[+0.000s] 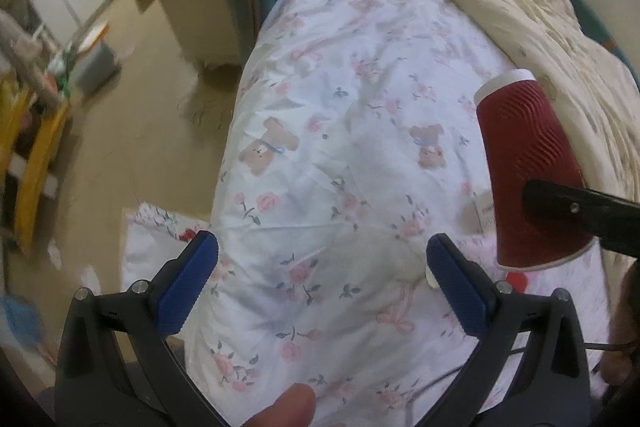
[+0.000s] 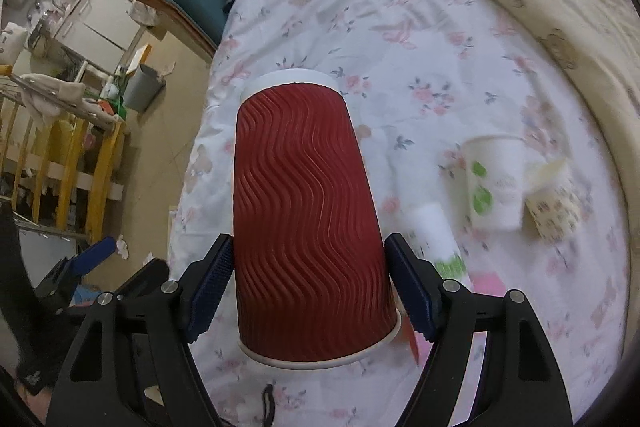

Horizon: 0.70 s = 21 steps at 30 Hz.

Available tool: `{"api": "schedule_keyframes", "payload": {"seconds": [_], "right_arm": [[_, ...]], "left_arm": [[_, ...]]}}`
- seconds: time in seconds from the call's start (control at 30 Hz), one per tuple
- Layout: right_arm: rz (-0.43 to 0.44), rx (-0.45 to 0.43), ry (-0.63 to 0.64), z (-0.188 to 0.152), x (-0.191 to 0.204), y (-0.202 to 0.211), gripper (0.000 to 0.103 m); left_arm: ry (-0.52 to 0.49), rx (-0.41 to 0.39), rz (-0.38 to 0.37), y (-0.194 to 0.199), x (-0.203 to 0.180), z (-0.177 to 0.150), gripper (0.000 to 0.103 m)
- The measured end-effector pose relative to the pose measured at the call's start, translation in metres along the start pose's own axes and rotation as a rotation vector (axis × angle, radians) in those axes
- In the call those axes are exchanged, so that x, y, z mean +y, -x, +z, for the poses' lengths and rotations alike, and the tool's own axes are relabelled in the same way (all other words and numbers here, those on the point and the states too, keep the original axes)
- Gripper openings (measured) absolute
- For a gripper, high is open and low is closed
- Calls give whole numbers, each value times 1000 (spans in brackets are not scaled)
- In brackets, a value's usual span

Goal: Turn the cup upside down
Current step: 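Lift the red cup with the right gripper and set it down upright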

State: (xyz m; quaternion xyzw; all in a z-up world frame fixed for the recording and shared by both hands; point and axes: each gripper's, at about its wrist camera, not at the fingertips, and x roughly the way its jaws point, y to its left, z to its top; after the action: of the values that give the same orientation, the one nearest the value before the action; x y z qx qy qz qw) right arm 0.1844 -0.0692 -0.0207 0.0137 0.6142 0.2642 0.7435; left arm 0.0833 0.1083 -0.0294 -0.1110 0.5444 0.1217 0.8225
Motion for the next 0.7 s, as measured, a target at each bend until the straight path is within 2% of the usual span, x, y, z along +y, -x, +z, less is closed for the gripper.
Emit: {"api": "schedule_keyframes", "payload": {"seconds": [0.1, 0.2, 0.37, 0.53, 0.7], "right_arm": [[11, -20, -23, -30, -3, 19, 78], [11, -27, -47, -61, -8, 32, 78], [13, -13, -127, -113, -22, 36, 78], [71, 10, -253, -164, -37, 17, 78], [101, 37, -371, -194, -49, -14, 78]], "left_arm": [[-12, -32, -9, 12, -3, -12, 103], [34, 27, -95, 9, 3, -30, 103], [42, 71, -121, 6, 1, -65, 103], [1, 65, -113, 12, -8, -92, 103], [5, 80, -116, 9, -8, -106, 103]]}}
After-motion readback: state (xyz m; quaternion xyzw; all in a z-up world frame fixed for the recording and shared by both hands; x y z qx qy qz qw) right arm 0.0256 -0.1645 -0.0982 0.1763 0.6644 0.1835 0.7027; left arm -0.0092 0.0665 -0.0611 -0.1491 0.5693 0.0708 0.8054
